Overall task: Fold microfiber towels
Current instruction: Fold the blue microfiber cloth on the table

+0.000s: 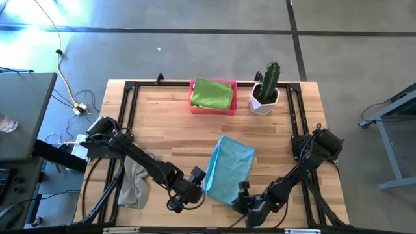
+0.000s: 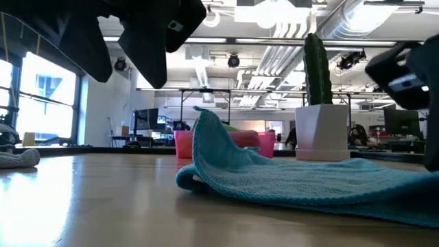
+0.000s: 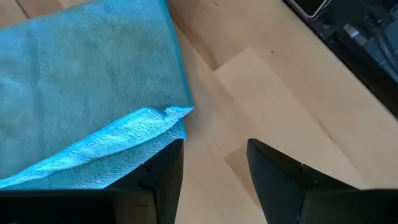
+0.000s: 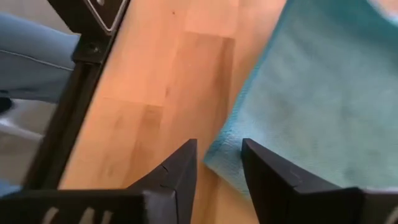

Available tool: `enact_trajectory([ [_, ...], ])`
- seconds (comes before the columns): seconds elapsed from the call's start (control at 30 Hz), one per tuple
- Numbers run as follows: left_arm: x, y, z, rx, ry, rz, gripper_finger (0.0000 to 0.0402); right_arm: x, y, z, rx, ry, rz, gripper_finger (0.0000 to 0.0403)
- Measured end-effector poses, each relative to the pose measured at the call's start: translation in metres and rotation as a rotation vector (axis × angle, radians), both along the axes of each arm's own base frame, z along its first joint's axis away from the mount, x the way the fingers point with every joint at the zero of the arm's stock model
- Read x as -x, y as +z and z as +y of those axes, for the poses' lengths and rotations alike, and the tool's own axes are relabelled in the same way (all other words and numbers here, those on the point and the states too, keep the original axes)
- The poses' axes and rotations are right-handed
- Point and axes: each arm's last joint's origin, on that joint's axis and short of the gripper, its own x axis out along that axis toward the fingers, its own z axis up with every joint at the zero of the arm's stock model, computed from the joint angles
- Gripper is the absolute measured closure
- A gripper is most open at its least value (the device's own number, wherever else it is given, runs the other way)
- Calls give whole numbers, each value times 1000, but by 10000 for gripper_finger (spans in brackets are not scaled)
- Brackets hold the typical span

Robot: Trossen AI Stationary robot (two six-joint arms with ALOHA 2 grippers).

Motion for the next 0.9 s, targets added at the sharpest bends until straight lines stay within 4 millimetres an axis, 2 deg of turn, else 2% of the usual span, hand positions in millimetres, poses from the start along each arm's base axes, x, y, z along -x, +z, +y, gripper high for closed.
enact_trajectory([
  [0.13,0,0,0,24,37,6,234,-6,3,0,-112,4,14,253],
  [0.33,-2,1,-1,39,43,-16,234,-11,9,5,-120,76,-64,209],
  [0.5,-5,4,-3,50,24,-62,234,-17,21,14,-225,98,-194,209],
  [0.63,-6,6,-7,16,-64,-105,234,-21,30,18,-286,108,-276,214],
  [0.77,-9,3,-10,-36,-159,-142,234,-20,28,16,-245,82,-270,215],
  [0.9,-17,0,-10,-15,-161,-232,234,-13,23,19,-238,70,-217,215],
])
